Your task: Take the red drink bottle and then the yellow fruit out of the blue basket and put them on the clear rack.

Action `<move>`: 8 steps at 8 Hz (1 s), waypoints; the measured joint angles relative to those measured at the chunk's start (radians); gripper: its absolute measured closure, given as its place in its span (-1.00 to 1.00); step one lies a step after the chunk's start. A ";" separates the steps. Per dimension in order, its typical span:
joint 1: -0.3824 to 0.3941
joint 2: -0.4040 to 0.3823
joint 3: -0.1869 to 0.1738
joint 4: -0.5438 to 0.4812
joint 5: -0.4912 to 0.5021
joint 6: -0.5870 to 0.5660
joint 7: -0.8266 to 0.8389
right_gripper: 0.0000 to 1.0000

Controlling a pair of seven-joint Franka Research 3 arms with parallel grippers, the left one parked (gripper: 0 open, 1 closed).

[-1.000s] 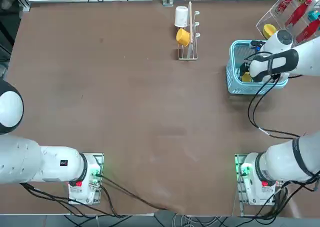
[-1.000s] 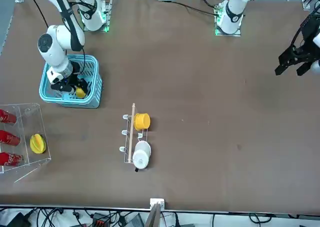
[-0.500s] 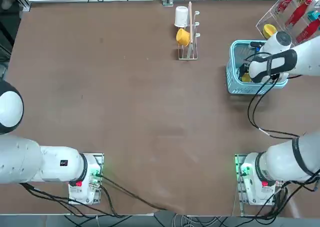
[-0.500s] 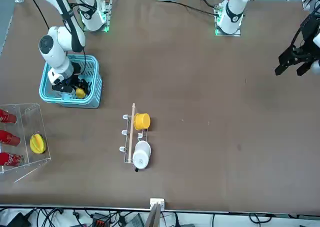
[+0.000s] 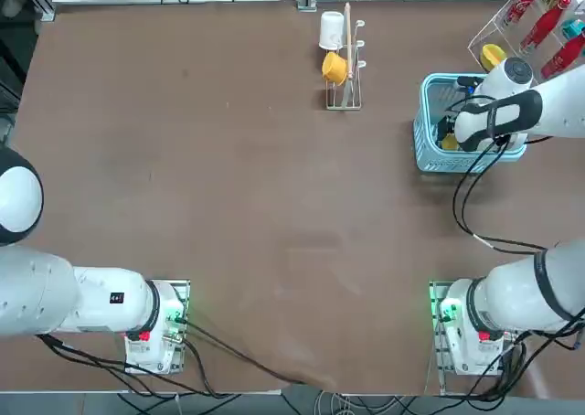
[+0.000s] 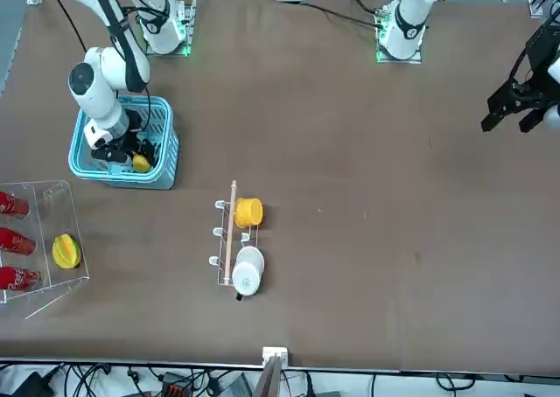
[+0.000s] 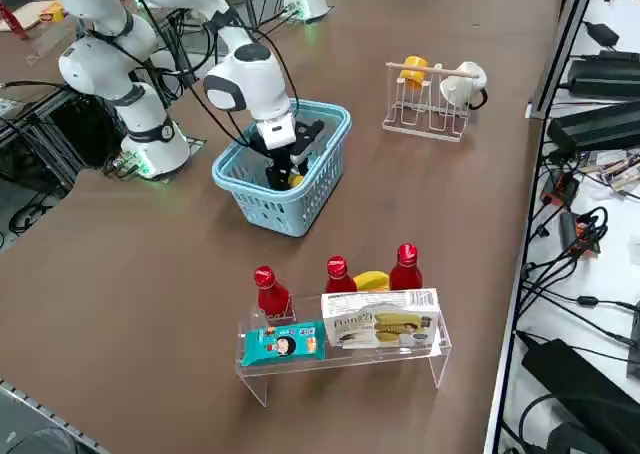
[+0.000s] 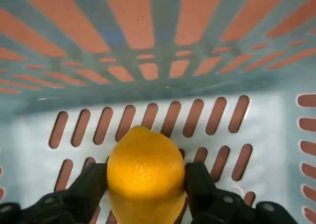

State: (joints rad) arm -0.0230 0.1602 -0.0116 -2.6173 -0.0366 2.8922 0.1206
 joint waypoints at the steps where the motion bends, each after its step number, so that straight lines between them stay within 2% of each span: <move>1: 0.000 0.000 0.000 0.001 0.000 0.000 0.000 -0.76; 3: 0.000 -0.006 0.000 0.005 0.000 -0.004 0.000 -0.76; 5: 0.000 -0.045 0.000 0.015 0.000 -0.052 0.000 -0.76; 6: 0.000 -0.086 0.000 0.027 0.000 -0.118 0.000 -0.76; 8: 0.000 -0.194 0.000 0.096 0.000 -0.354 0.000 -0.76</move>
State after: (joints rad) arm -0.0228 -0.0335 -0.0115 -2.5213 -0.0367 2.5380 0.1205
